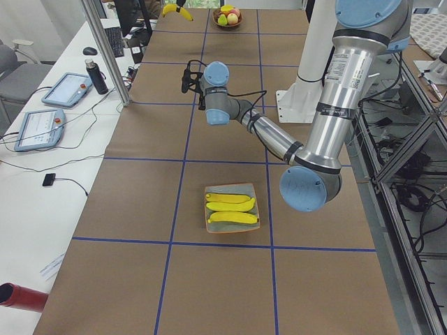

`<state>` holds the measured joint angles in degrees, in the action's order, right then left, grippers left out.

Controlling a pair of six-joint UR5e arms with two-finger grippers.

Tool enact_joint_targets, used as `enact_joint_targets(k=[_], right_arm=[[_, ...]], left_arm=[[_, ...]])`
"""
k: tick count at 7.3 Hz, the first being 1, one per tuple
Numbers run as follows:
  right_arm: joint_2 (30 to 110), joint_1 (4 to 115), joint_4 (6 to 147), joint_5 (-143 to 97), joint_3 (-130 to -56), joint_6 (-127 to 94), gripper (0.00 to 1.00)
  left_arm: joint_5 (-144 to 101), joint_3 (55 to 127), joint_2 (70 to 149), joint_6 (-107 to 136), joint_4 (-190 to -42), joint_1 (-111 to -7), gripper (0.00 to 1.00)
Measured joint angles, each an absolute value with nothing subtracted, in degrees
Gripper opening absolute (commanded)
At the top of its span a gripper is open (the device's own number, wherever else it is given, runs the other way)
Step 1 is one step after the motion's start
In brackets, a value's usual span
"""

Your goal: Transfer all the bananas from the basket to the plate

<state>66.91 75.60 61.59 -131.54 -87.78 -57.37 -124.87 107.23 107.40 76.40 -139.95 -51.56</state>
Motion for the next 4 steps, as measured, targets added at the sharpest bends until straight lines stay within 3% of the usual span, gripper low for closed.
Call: enact_joint_targets(k=[4], right_arm=[[60.5,62.1,61.5,-128.9,-98.3,-83.3,0.00]], left_arm=[[-124.4,106.1,114.7,80.1,-140.2,-47.2,1.00]])
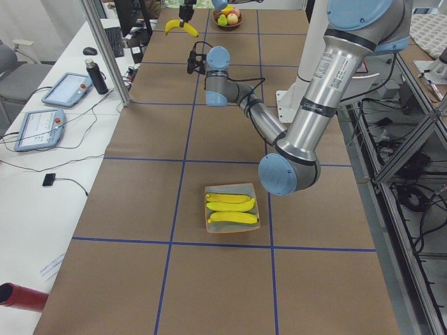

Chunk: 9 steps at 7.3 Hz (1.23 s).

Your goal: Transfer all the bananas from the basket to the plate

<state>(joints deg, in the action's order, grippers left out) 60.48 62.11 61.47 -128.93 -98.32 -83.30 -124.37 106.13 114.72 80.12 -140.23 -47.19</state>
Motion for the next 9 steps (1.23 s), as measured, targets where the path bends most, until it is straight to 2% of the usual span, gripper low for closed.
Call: enact_joint_targets(k=[4,8,9], right_arm=[[53.2,47.2,58.7,-117.9,-101.8,-101.6,0.00],[52.0,39.3,58.3,-112.0,-105.8,-106.2,0.00],[52.0,38.1,58.3,-111.1,-106.3,-106.4,0.00]], left_arm=[[-124.4,106.8,118.1,80.9,-140.4,-43.0,1.00],[-124.5,107.6,118.6,80.9,-141.1,-40.6,0.99],[-124.5,107.7,118.6,80.8,-141.3,-40.5,0.87]])
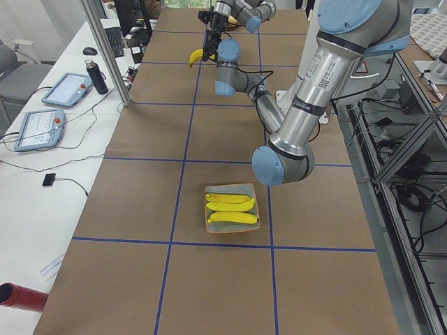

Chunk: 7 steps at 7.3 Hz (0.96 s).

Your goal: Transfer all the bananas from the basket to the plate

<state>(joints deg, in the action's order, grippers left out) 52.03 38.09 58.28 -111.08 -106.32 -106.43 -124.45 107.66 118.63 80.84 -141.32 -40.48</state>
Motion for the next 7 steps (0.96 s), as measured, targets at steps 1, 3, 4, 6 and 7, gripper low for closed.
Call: enact_joint_targets(k=[1,3,4,6,7], right_arm=[[52.0,37.2,58.2,-110.5,-106.7,-106.4,0.00],[51.9,36.1,58.0,-110.1,-107.5,-106.5,0.00],[51.9,35.8,58.0,-110.0,-107.8,-106.4,0.07],[51.7,35.4,57.9,-108.8,-107.9,-105.6,1.00],[51.5,35.4,57.9,-107.4,-108.1,-104.7,1.00]], left_arm=[[-124.5,107.7,118.6,80.8,-141.5,-40.5,0.61],[-124.5,107.6,118.6,80.8,-142.9,-40.4,0.05],[-124.5,107.6,118.5,80.8,-144.0,-40.4,0.00],[-124.4,107.6,118.2,80.8,-145.0,-40.4,0.00],[-124.5,107.7,117.9,81.0,-145.1,-40.4,0.00]])
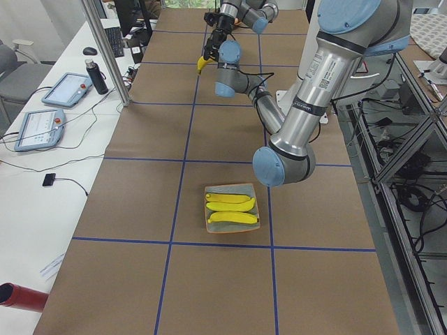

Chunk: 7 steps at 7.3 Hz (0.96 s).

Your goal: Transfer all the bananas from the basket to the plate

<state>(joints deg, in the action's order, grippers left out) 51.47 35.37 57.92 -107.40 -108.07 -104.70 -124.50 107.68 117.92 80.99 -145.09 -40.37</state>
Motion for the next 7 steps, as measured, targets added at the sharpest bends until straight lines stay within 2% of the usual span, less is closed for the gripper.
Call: enact_joint_targets(k=[3,7], right_arm=[[53.3,39.1,58.7,-105.9,-109.4,-98.7,1.00],[61.6,49.9,72.0,-109.3,-108.4,-75.9,1.00]], left_arm=[[-124.8,108.4,112.9,81.2,-144.9,-40.6,0.00],[-124.1,113.5,93.4,73.1,-144.7,-44.4,0.00]])
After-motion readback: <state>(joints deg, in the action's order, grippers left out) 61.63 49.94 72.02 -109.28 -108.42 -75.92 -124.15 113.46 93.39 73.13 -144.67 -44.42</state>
